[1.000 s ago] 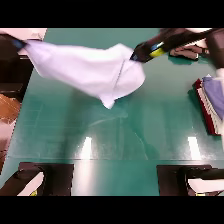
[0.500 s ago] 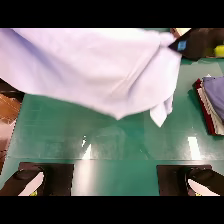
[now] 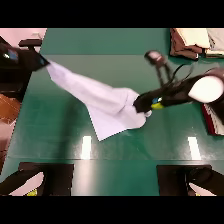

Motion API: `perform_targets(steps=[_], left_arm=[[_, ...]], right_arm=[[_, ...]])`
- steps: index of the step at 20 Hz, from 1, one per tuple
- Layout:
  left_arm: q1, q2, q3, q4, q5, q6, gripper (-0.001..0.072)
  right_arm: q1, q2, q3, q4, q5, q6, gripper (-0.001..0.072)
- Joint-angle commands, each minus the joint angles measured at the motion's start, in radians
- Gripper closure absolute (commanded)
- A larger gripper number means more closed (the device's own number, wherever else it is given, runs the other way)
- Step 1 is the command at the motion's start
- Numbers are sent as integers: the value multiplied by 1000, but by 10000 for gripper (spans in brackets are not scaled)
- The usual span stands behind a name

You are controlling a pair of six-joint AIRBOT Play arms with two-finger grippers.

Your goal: Fold the shirts.

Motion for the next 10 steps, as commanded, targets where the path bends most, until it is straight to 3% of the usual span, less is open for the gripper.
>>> perform_targets(steps=[1,6,10], left_arm=[[0,-45,-58,134,-50,3,681],[0,-44,-58,154,-41,2,680],[0,-45,-58,139,-38,0,680]], right_arm=[[81,5,-68,7,-3,8,180],[-49,45,-67,7,9,-26,171],[-179,-51,-60,66,-52,-182,172]])
